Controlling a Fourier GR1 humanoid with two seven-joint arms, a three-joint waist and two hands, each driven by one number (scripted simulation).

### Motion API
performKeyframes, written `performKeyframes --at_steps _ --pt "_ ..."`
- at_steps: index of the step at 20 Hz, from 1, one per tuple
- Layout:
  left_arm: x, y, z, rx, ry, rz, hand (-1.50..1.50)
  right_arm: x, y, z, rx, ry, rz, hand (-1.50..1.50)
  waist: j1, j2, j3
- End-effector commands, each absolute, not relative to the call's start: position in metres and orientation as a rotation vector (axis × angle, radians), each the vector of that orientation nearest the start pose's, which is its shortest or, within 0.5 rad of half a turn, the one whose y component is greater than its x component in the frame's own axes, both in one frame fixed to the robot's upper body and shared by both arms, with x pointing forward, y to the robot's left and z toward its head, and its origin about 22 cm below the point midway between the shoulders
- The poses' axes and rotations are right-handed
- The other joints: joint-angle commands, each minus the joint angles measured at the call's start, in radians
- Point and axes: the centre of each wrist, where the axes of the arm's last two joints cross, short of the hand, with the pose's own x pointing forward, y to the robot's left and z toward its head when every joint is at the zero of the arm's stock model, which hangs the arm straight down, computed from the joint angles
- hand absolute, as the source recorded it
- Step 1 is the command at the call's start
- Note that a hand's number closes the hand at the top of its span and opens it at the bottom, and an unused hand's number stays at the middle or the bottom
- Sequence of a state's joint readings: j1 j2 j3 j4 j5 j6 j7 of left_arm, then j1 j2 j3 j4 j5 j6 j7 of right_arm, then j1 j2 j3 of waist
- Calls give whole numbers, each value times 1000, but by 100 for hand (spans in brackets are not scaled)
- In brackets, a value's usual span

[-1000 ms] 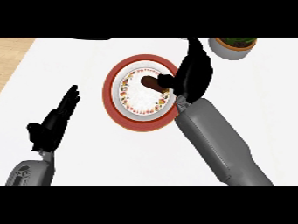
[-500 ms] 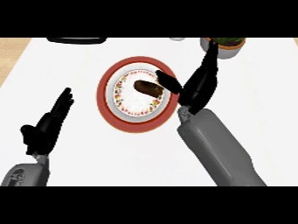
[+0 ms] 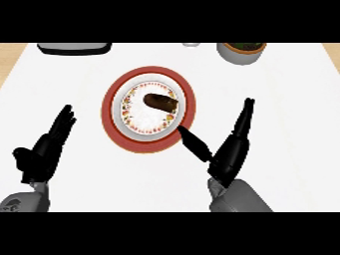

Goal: Pick the sweet potato from the placemat and place it in the plate

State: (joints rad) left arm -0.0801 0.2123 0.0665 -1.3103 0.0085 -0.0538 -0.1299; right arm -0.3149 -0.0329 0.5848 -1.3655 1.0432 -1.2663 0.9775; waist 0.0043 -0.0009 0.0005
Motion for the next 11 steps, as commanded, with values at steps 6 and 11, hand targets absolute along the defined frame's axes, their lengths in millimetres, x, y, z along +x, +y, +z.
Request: performKeyframes --at_steps 6,11 --pt "247 297 -29 136 -1530 -152 0 220 -95 -28 -839 -1605 -294 -150 0 2 0" --pt "243 304 -22 133 -1508 -139 0 214 -111 -34 -880 -1617 -276 -150 -1 1 0"
